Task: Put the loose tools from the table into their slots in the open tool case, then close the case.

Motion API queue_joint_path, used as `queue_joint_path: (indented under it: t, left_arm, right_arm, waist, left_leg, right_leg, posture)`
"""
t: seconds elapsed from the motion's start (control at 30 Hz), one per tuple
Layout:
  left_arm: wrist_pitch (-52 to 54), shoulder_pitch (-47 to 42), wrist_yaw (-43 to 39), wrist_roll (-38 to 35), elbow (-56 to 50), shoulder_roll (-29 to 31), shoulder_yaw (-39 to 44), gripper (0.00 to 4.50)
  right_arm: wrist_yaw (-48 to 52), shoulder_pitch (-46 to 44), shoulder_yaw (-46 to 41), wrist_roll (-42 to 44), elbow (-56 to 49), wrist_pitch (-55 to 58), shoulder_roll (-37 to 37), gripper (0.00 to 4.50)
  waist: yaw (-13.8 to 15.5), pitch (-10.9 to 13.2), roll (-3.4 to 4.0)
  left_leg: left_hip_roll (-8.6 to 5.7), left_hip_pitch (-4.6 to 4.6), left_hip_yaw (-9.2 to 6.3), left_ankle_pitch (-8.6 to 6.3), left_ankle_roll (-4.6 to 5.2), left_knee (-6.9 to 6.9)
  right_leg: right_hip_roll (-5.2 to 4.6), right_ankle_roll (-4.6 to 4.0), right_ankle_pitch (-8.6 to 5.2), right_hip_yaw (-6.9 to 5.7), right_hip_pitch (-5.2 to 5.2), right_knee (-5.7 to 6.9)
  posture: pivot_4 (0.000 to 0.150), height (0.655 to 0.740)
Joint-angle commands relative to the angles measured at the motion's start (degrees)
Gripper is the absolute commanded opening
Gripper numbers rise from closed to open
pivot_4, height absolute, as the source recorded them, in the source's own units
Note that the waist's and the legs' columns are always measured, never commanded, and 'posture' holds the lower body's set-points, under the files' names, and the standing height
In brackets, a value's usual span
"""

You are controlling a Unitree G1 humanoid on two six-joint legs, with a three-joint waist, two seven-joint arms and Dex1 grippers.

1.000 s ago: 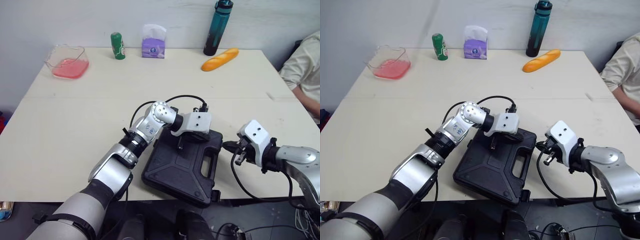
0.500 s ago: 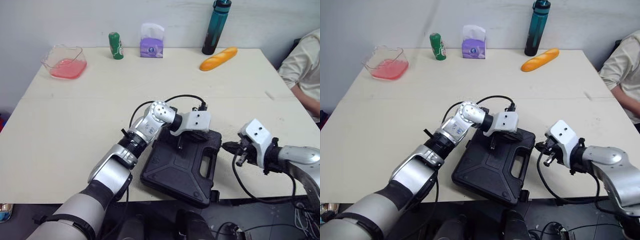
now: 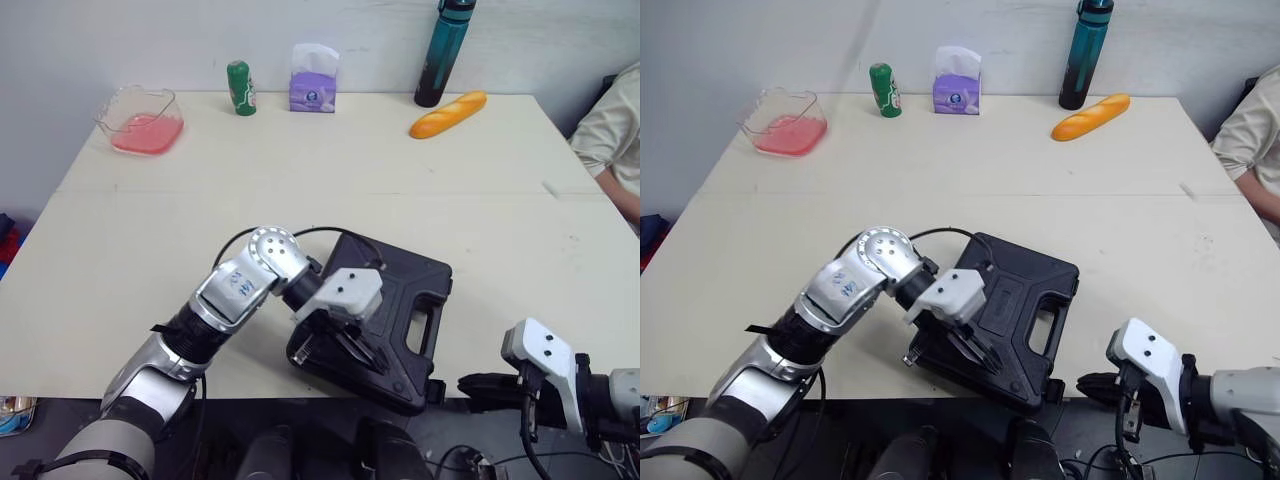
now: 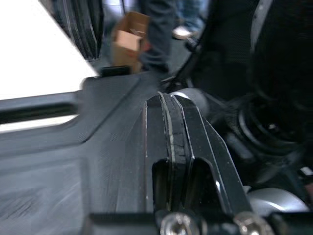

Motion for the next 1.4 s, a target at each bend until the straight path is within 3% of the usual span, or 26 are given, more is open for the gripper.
queue_joint_path:
  t: [0.03, 0.2, 0.43, 0.63, 0.73, 0.9, 1.03, 1.13, 1.17, 1.27, 1.4]
  left_arm:
    - [-4.09, 0.37, 1.25, 4.36, -1.35, 0.97, -4.08, 0.02]
    - [-5.73, 0.66, 5.59, 9.69, 0.31, 0.04, -8.14, 0.02]
    - [-9.29, 2.12, 5.69, 13.45, -0.78, 2.11, -12.12, 0.02]
    - [-10.24, 1.8, 6.15, 13.84, 0.66, 1.84, -11.96, 0.02]
    - [-10.61, 1.69, 6.57, 13.76, 1.47, 1.53, -11.76, 0.02]
    - [-7.21, 1.01, 6.61, 9.92, 2.41, 0.29, -8.39, 0.02]
    - [-1.89, -0.37, 4.61, -0.87, 3.61, 0.2, 2.49, 0.02]
    - [0.89, -1.75, 5.0, -4.66, 6.14, 1.63, 8.83, 0.02]
    - [2.12, -2.09, 5.12, -5.71, 6.81, 2.85, 11.15, 0.0]
    - [4.52, -1.52, 3.25, -8.71, 4.75, 7.35, 15.37, 0.0]
    - [1.45, 0.23, 2.32, -8.82, 0.67, 8.95, 14.52, 0.0]
  right_arm:
    - [-0.08, 0.54, 0.56, 1.15, -2.43, -0.65, -0.59, 0.0]
    - [-1.6, -0.28, 3.46, 1.75, -3.05, -0.65, -0.25, 0.0]
    - [-4.39, -3.19, 7.54, 2.97, -3.4, -0.24, 0.16, 0.0]
    - [-8.97, -11.38, 6.75, 14.83, -3.86, 4.75, 3.23, 0.0]
    - [-11.82, -15.1, 6.77, 19.3, -3.79, 7.85, 3.95, 0.0]
    - [-11.53, -13.06, 5.78, 16.14, -3.92, 6.49, 0.56, 0.0]
    - [-8.87, -10.35, -2.88, 14.05, -1.14, 3.18, -1.23, 0.0]
    - [-7.07, -9.48, -8.7, 14.12, 1.56, 2.2, -1.61, 0.0]
    - [-6.1, -8.58, -11.16, 13.59, 2.49, 2.07, -1.91, 0.64]
    - [-1.16, -2.9, -16.63, 10.54, 3.33, 0.41, -2.58, 1.81]
    - [2.77, 3.34, -17.29, 9.68, 1.89, -0.89, -1.84, 1.81]
  waist:
    - [0.01, 0.0, 0.0]
    - [-0.01, 0.0, 0.01]
    - [0.72, -0.01, -0.01]
    - [0.85, -0.01, -0.03]
    - [-0.43, -0.02, -0.03]
    - [-0.34, -0.04, 0.01]
    - [-0.3, -0.01, -0.02]
    - [-0.35, 0.01, -0.04]
    - [-0.36, 0.01, -0.04]
    - [-0.35, 0.02, -0.02]
    - [-0.07, 0.02, -0.02]
  left_leg:
    - [0.01, 0.0, 0.0, -0.01, -0.02, -0.05]
    - [0.12, -0.02, 0.01, 0.04, -0.18, -0.15]
    - [0.08, 0.21, 0.02, 0.03, -0.12, -0.1]
    - [0.12, 0.25, -0.01, 0.02, -0.13, -0.15]
    - [0.18, 0.27, -0.01, 0.04, -0.16, -0.16]
    - [0.34, 0.28, -0.04, 0.04, -0.36, -0.28]
    - [0.27, 0.19, -0.01, 0.07, -0.29, -0.19]
    - [0.26, 0.11, -0.01, 0.08, -0.27, -0.17]
    - [0.27, 0.08, -0.01, 0.08, -0.27, -0.18]
    - [0.31, -0.01, -0.01, 0.09, -0.3, -0.24]
    - [0.27, -0.03, 0.0, 0.04, -0.33, -0.26]
  right_leg:
    - [-0.01, -0.05, -0.03, -0.02, -0.05, 0.02]
    - [0.1, -0.24, -0.14, -0.24, -0.11, 0.13]
    - [-0.03, -0.22, -0.13, -0.19, 0.11, 0.04]
    - [-0.08, -0.27, -0.16, -0.2, 0.12, 0.04]
    - [-0.07, -0.31, -0.17, -0.2, 0.12, 0.1]
    - [0.13, -0.52, -0.29, -0.3, 0.04, 0.18]
    - [0.13, -0.45, -0.25, -0.27, 0.01, 0.2]
    - [0.14, -0.42, -0.24, -0.27, -0.07, 0.22]
    - [0.15, -0.42, -0.24, -0.28, -0.1, 0.2]
    - [0.3, -0.42, -0.24, -0.3, -0.15, 0.34]
    - [0.57, -0.42, -0.25, -0.34, -0.12, 0.26]
  posture:
    - [0.15, 0.7327]
    - [0.15, 0.7327]
    - [0.15, 0.7327]
    - [0.15, 0.7327]
    - [0.15, 0.7327]
    - [0.15, 0.7327]
    - [0.15, 0.7327]
    - [0.15, 0.7327]
    - [0.15, 0.7327]
    - [0.15, 0.7327]
    - [0.15, 0.7327]
